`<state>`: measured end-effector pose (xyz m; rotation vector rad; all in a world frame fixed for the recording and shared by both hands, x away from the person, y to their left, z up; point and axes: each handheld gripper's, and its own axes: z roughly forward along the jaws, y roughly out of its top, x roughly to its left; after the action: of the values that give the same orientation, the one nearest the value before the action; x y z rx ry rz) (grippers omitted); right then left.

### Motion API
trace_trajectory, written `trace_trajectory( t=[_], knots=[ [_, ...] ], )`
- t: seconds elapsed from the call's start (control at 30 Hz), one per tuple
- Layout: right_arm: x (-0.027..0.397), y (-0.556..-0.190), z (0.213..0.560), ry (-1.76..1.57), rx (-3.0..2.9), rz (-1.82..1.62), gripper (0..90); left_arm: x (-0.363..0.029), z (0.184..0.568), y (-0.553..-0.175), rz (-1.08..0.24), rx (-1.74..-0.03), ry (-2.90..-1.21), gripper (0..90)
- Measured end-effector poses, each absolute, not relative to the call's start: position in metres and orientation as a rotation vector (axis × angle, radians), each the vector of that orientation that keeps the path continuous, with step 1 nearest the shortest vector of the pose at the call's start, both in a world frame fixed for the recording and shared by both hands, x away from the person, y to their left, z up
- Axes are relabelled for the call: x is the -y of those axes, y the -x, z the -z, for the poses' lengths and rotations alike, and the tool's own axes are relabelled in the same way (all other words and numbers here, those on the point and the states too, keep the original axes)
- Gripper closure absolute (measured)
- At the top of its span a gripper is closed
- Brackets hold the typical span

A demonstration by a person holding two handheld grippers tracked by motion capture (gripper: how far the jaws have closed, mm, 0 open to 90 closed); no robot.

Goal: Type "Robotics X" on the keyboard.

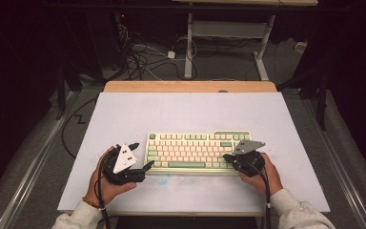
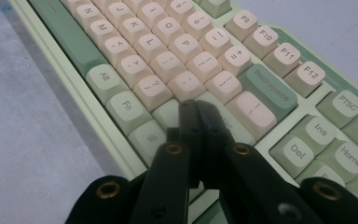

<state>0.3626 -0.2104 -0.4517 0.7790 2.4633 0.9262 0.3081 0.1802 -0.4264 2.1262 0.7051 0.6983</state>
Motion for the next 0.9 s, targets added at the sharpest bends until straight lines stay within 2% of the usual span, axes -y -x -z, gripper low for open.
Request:
trace_trajectory(
  t=[0.2,0.3,0.47,0.7,0.9],
  knots=[
    [0.21,-0.362,0.452,-0.777,-2.46,-0.923,90.0,-0.18,0.428,-0.313,-0.671,-0.715,-2.136,37.1],
    [0.21,-0.362,0.452,-0.774,-2.461,-0.918,90.0,-0.181,0.428,-0.316,-0.643,-0.726,-2.13,45.8],
    [0.21,-0.362,0.452,-0.775,-2.46,-0.919,90.0,-0.18,0.426,-0.322,-0.612,-0.751,-2.134,68.4],
    [0.21,-0.361,0.452,-0.772,-2.458,-0.917,90.0,-0.174,0.425,-0.329,-0.557,-0.757,-2.169,85.5],
    [0.21,-0.361,0.452,-0.769,-2.457,-0.916,90.0,-0.162,0.424,-0.336,-0.537,-0.73,-2.243,87.4]
  ],
)
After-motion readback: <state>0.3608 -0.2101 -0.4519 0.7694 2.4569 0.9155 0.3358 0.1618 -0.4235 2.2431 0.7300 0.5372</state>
